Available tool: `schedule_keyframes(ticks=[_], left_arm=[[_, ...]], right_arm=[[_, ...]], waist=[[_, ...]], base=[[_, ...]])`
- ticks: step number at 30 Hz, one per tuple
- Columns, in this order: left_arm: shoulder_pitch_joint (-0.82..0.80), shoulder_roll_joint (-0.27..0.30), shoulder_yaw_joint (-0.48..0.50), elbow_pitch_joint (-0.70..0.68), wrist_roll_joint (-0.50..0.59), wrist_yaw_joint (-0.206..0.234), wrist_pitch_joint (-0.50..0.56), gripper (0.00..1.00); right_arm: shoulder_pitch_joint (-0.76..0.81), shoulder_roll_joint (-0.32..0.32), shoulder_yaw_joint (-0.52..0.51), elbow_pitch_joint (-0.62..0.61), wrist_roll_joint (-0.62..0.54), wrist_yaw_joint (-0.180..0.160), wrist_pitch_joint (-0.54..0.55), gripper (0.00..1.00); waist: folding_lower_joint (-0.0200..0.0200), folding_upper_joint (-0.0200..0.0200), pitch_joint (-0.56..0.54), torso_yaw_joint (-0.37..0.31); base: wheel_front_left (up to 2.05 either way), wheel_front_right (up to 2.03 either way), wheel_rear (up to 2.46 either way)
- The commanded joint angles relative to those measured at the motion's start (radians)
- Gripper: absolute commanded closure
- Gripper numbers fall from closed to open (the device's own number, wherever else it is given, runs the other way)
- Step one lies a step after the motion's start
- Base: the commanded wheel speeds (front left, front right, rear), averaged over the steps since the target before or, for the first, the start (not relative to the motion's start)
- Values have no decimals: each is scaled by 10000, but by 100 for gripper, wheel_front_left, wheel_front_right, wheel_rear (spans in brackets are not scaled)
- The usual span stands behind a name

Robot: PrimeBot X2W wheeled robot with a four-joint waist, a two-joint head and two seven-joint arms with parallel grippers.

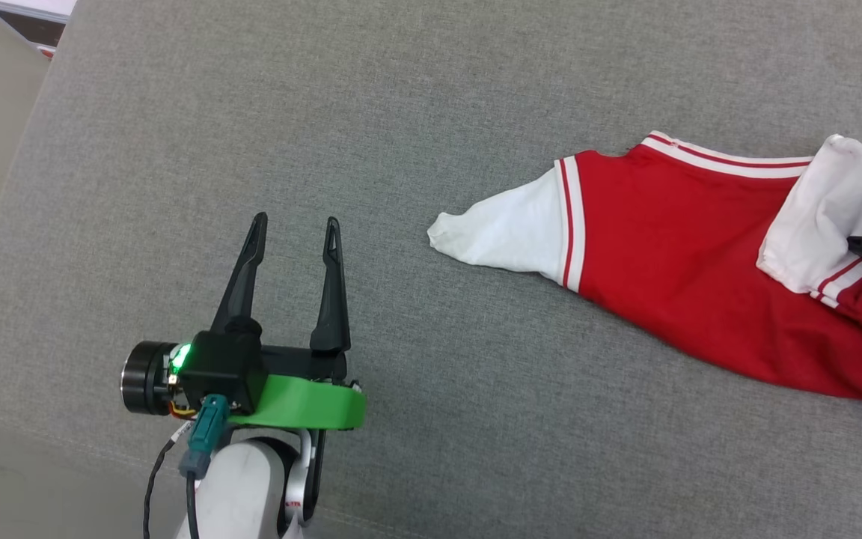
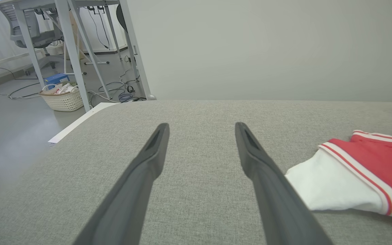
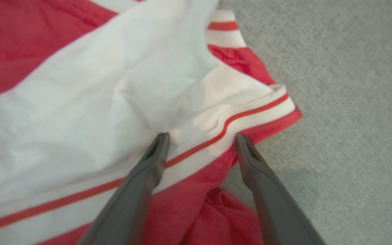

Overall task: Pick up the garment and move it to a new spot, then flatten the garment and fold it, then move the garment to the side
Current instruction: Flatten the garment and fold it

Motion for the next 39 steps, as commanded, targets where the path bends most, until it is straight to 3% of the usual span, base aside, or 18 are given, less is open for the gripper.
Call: schedule_keyframes(ticks=[1,2,13,14,19,25,26,30,39], left_arm=[[-133,-38,10,51,-40,64,-59,0],[-114,-38,35,79,-22,62,-59,0],[276,-38,303,212,205,-87,-59,0],[436,-38,417,233,297,-169,-59,0],[706,-38,600,262,455,-315,-59,0],[1011,-28,820,280,573,-467,-59,0],[1133,-28,873,290,617,-531,-59,0],[1261,-29,911,293,644,-566,-59,0],[1453,-31,962,349,649,-598,-59,0]], right_arm=[[729,492,410,150,-153,-7,-112,72],[689,535,375,67,-145,-7,-259,100],[257,884,-260,-1502,-90,-7,-2581,100],[440,1068,-616,-1875,204,-7,-3290,100],[1165,1490,-1586,-2142,1104,-7,-4711,100],[2662,1878,-3131,-2555,2701,-7,-6800,100],[3668,1835,-3943,-2816,3570,-7,-7790,100],[5063,1570,-4993,-2840,4514,-7,-8989,100],[8039,1401,-7394,-1610,6138,-7,-10178,100]], waist=[[1,0,-107,-66],[1,0,-186,-110],[1,0,-1225,-526],[1,0,-1493,-672],[1,0,-1874,-909],[1,0,-2229,-1167],[1,0,-2330,-1253],[1,0,-2410,-1347],[1,0,-2549,-1468]], base=[[0,0,0],[0,0,0],[0,0,0],[0,0,0],[0,0,0],[0,0,0],[0,0,0],[0,0,0],[0,0,0]])
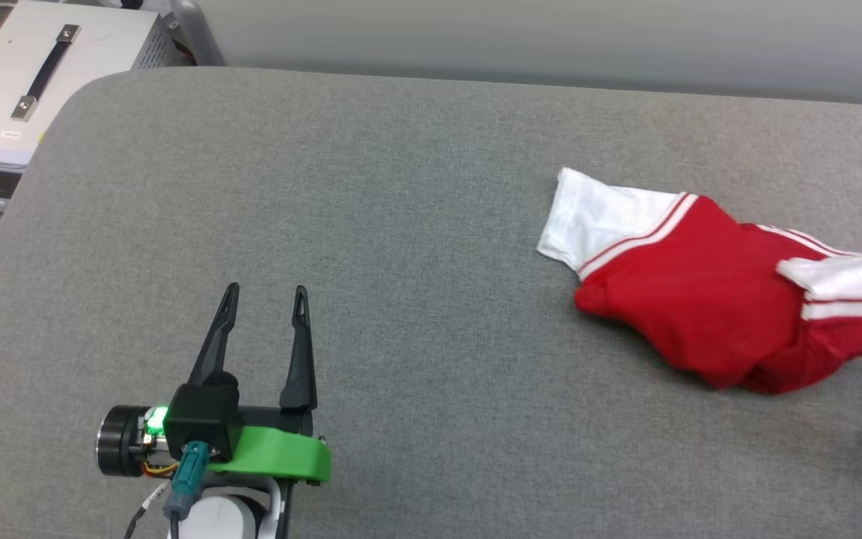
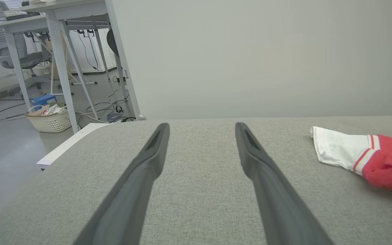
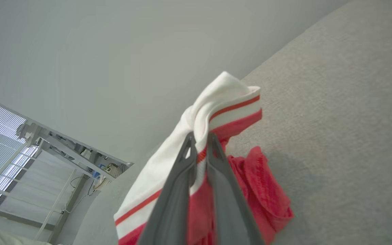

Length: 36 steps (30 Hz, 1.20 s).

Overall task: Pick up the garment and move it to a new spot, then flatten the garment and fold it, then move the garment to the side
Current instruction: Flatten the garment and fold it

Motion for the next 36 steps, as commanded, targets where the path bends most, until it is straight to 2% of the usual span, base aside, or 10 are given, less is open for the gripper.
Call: schedule_keyframes(ticks=[1,7,14,15,16,17,23,29,33,36], left_arm=[[164,-30,25,49,72,-75,-59,0],[194,-31,11,81,43,-96,-59,0],[236,-33,48,113,41,-93,-59,0],[237,-33,50,115,43,-90,-59,0],[238,-33,50,118,46,-87,-59,0],[242,-33,51,121,49,-86,-59,0],[310,-34,68,121,86,-105,-59,0],[398,-34,101,11,108,-91,-59,0],[319,-34,58,-79,123,-95,-59,0],[189,-35,2,-128,103,-107,-59,0]], right_arm=[[391,-17,-245,304,-25,4,-95,100],[1828,289,-1470,1738,-443,4,-136,100],[2059,501,-820,3731,-2052,4,87,100],[1919,555,-833,3884,-2169,4,76,69],[1749,588,-889,4045,-2333,4,48,10],[1622,588,-951,4160,-2496,4,18,0],[1117,305,-1865,3917,-3841,4,-124,0],[1008,-17,-3044,1981,-5756,4,-37,0],[514,-182,-3311,-104,-6942,4,1386,0],[-169,-195,-3226,-1634,-7672,4,2964,0]], waist=[[1,0,-19,9],[1,0,-74,35],[1,0,-87,-70],[1,0,-97,-91],[1,0,-117,-113],[1,0,-138,-130],[1,0,-318,-191],[1,0,-373,-225],[1,0,-208,-198],[1,0,0,-104]], base=[[0,0,0],[0,0,0],[0,0,0],[0,0,0],[0,0,0],[0,0,0],[0,0,0],[0,0,0],[0,0,0],[0,0,0]])
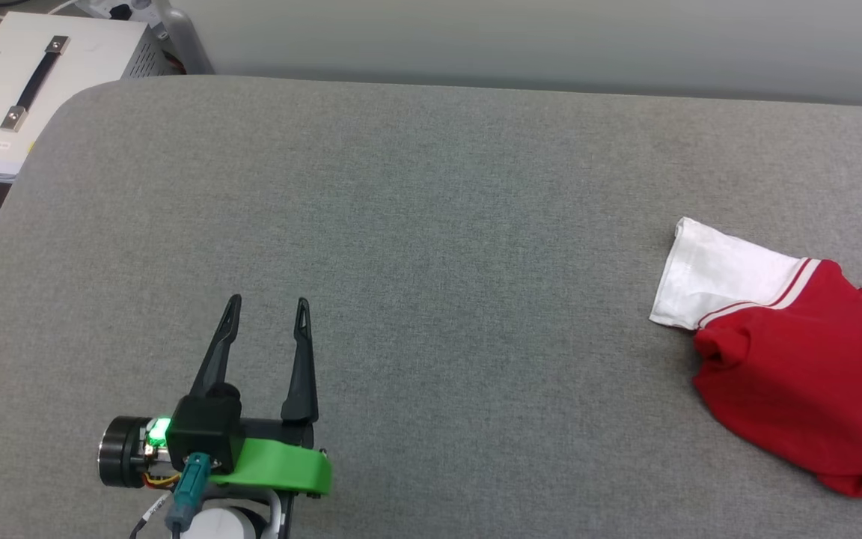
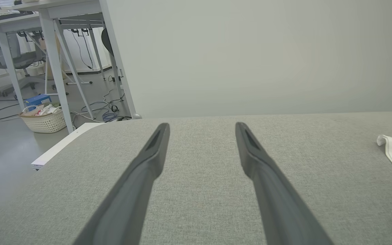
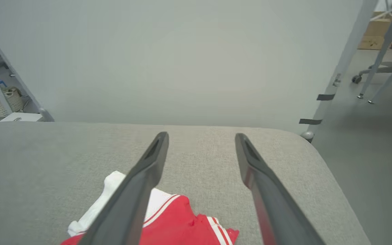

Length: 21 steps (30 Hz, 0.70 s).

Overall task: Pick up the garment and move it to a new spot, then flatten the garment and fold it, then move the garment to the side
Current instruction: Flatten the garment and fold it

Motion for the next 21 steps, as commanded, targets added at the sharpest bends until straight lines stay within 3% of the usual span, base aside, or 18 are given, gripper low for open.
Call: schedule_keyframes(ticks=[1,8,16,21], left_arm=[[-158,-33,-42,-47,22,-27,-59,0],[-568,-33,-334,-100,-209,112,-59,0],[-1019,-33,-763,-180,-519,358,-59,0],[-1358,-33,-1019,-260,-696,514,-59,0]], right_arm=[[-451,0,184,-548,-313,-6,730,0],[-2449,-439,2122,-1970,-529,-6,4259,0],[-4624,-936,4758,-981,-174,-6,7976,0],[-5757,-1044,5941,-64,-422,-6,8997,0]], waist=[[0,-1,213,131],[0,-1,897,617],[0,-1,1767,1209],[0,-1,2345,1523]], base=[[0,0,0],[0,0,0],[0,0,0],[0,0,0]])
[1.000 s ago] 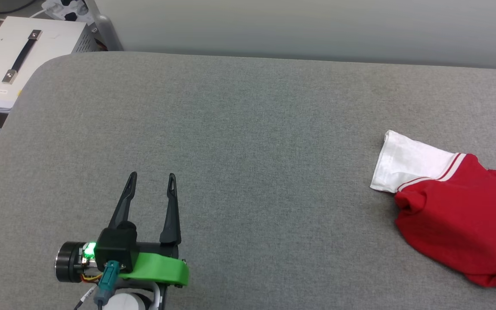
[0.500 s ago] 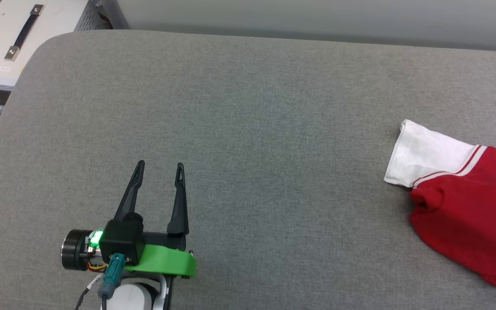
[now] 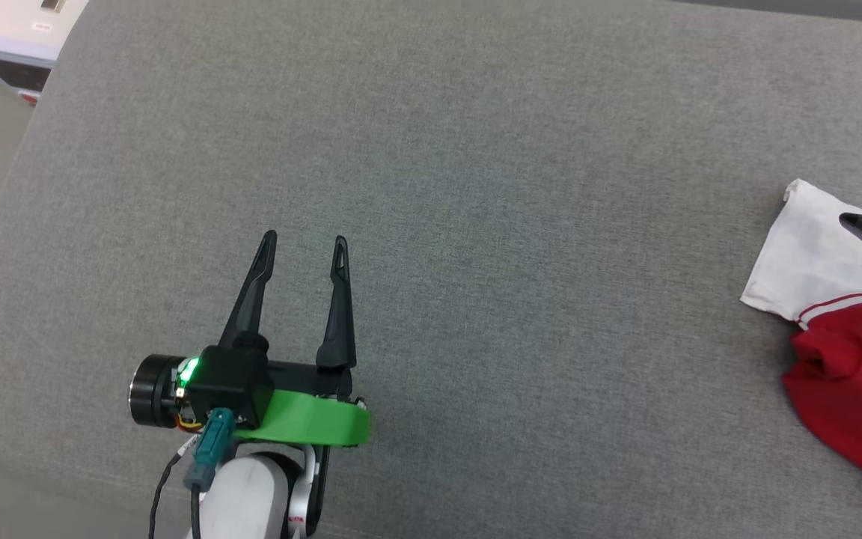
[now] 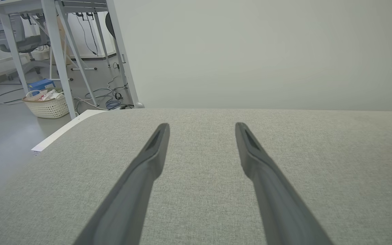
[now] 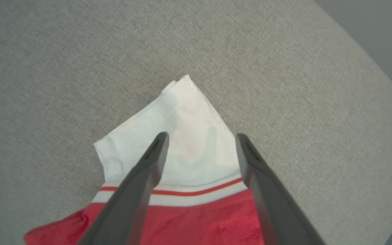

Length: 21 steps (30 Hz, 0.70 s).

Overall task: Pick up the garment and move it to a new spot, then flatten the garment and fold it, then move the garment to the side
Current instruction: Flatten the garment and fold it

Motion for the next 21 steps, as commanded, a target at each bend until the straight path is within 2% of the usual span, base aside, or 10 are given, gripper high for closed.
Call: schedule_keyframes(ticks=[1,10,16,17,18,21], left_arm=[[-214,-33,-62,-41,-81,83,-59,0],[-601,-33,-337,-51,-243,253,-59,0],[-586,-33,-260,30,-207,272,-59,0],[-574,-33,-235,53,-192,262,-59,0],[-561,-33,-211,75,-170,245,-59,0],[-532,-33,-140,124,-115,197,-59,0]], right_arm=[[-268,-14,256,272,-75,-6,125,0],[-951,188,1947,2359,-409,-6,-26,0],[-959,252,2749,2958,98,-6,-89,0],[-1012,260,2825,2937,154,-6,-209,46],[-1086,276,2869,2916,252,-6,-419,100],[-1290,389,2756,2851,594,-6,-1236,100]], waist=[[-1,0,579,444],[-1,0,1166,699],[-1,0,1079,615],[-1,0,1025,580],[-1,0,951,536],[-1,0,657,423]], base=[[0,0,0],[0,0,0],[0,0,0],[0,0,0],[0,0,0],[0,0,0]])
